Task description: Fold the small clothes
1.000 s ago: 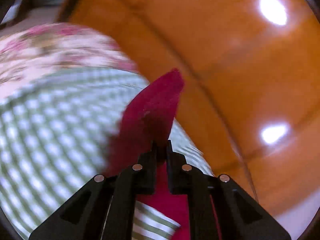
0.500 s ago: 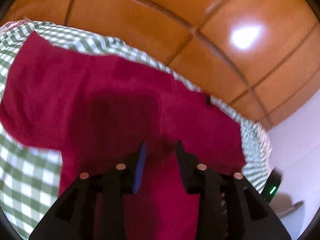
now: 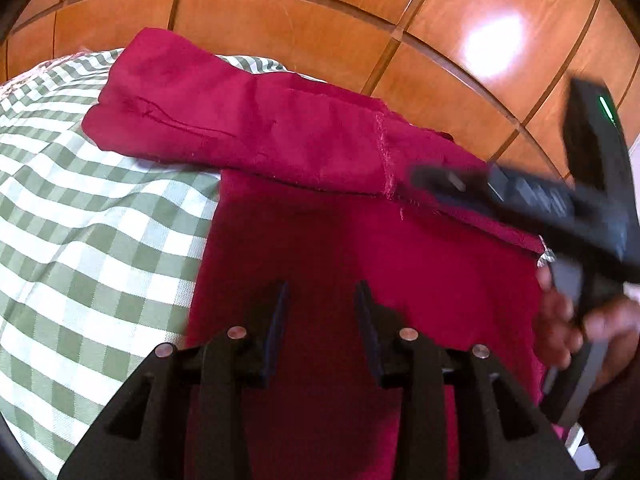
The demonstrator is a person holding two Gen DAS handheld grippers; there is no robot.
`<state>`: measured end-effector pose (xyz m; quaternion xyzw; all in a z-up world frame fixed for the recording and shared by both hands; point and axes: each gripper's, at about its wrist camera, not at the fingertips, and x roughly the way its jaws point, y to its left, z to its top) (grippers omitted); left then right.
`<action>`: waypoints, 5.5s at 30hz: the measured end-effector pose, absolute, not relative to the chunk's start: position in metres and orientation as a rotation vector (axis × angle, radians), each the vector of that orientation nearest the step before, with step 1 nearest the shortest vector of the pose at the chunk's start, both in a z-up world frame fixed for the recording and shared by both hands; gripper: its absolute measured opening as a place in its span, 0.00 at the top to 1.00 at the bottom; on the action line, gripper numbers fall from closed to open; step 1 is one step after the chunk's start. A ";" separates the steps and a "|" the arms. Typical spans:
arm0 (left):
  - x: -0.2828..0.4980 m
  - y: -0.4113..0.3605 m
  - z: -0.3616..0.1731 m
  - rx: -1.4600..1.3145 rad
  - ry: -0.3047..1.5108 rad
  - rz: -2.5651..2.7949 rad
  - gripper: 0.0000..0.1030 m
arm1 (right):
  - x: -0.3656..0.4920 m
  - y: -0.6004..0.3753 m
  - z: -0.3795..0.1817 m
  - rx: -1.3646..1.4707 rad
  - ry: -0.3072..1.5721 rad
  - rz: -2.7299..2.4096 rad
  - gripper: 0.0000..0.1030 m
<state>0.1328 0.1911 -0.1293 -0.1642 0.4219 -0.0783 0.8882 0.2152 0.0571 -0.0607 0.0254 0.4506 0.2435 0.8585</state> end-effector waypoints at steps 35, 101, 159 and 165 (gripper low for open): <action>0.142 0.187 -0.117 -0.383 0.909 -0.153 0.66 | 0.240 -0.121 -0.072 0.208 0.895 0.036 0.96; 0.268 0.146 -0.090 -0.077 0.782 0.150 0.48 | 0.255 -0.062 -0.077 -0.064 0.803 0.094 0.24; 0.050 0.174 -0.106 -0.167 0.939 -0.037 0.51 | 0.082 -0.164 -0.070 0.147 1.041 0.087 0.16; 0.013 0.176 -0.106 -0.167 0.969 -0.068 0.61 | 0.017 -0.168 -0.074 0.162 1.107 0.165 0.45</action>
